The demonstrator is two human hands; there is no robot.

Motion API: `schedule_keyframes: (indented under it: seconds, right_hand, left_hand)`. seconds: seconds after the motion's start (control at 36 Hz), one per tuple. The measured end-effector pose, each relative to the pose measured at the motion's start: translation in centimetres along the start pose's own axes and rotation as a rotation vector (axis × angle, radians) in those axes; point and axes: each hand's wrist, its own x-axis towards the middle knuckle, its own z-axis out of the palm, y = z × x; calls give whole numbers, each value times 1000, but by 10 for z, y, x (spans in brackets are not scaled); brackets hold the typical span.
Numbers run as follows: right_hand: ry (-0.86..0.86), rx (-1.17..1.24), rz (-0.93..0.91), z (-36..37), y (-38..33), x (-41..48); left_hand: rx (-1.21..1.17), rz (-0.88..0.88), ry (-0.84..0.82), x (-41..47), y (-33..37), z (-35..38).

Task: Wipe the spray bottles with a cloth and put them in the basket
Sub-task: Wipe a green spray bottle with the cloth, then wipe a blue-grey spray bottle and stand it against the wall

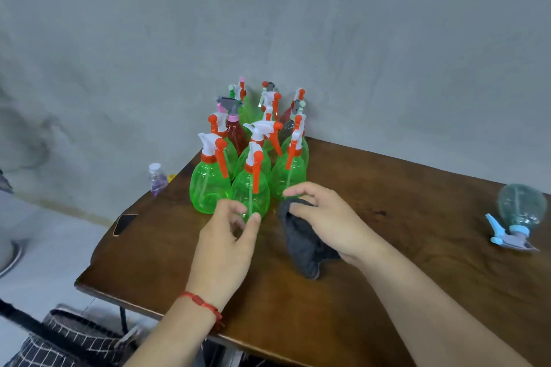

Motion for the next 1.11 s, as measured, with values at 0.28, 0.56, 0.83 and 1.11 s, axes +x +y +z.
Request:
schedule_keyframes:
  seconds: [0.28,0.56,0.83,1.11]
  right_hand:
    - [203,222,-186,-38,12,-83]
    - [415,102,-318,-93,43,-148]
    - [570,149,-234,-148,72,-204]
    - [575,220,-216,-181,84,-231]
  left_hand:
    - [-235,62,-494,-42,67,28]
    - [-532,-97,-626,-82,116,75]
    - [-598,-623,-826,-127,159,137]
    - [-582,-731,-797,-152,196,172]
